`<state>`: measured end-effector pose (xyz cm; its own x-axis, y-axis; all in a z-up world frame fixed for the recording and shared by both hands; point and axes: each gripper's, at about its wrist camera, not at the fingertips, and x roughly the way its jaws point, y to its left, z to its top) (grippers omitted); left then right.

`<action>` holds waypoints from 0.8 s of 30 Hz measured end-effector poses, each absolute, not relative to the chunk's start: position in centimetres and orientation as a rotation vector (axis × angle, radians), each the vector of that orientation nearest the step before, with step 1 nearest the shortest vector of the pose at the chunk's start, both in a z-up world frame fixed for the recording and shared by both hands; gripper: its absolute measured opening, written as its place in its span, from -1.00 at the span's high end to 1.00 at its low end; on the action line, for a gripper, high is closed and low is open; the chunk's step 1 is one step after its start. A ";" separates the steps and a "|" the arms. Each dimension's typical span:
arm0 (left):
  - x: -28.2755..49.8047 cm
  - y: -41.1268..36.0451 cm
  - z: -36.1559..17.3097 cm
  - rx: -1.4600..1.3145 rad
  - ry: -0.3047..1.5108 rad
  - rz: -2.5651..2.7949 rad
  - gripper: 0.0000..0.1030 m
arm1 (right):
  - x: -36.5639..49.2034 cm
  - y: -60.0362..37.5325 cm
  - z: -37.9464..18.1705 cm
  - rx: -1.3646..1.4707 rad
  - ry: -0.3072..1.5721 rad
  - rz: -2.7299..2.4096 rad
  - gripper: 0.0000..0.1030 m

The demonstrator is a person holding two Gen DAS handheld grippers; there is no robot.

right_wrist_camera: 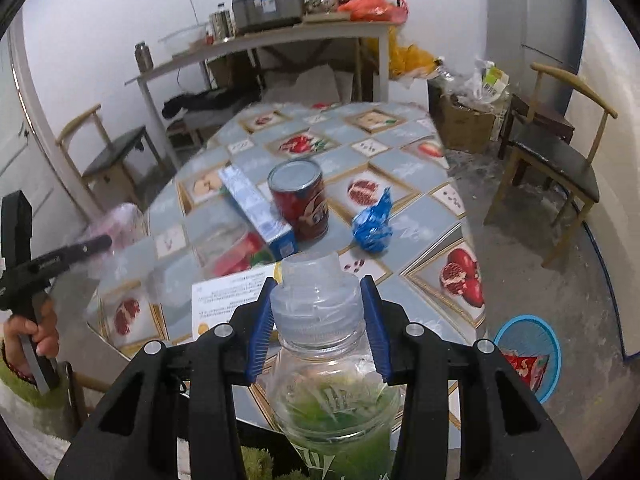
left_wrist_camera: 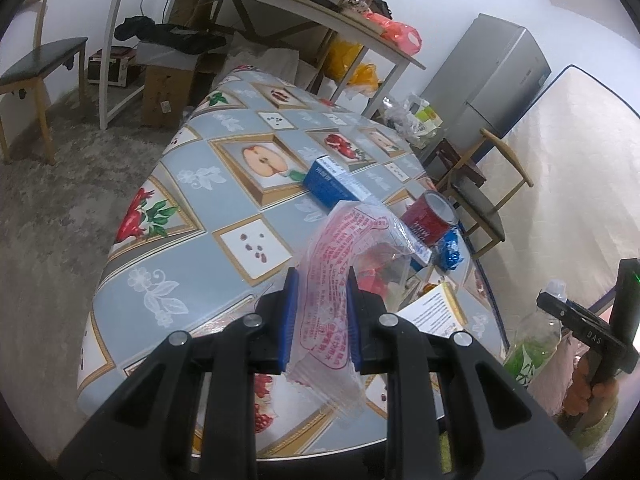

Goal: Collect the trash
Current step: 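Carry the bag and bottle over the blue wastebasket with both tools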

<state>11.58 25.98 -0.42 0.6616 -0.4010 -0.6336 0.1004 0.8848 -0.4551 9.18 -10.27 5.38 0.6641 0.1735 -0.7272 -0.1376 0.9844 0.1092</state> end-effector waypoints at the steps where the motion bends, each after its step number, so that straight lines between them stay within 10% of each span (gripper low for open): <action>1: 11.5 25.8 -0.2 -0.403 0.798 -0.296 0.61 | 9.0 -10.5 5.7 0.051 0.813 0.174 0.21; 24: 11.1 15.8 5.2 -0.287 0.737 -0.542 0.61 | 4.7 -19.1 9.1 0.251 0.658 0.114 0.21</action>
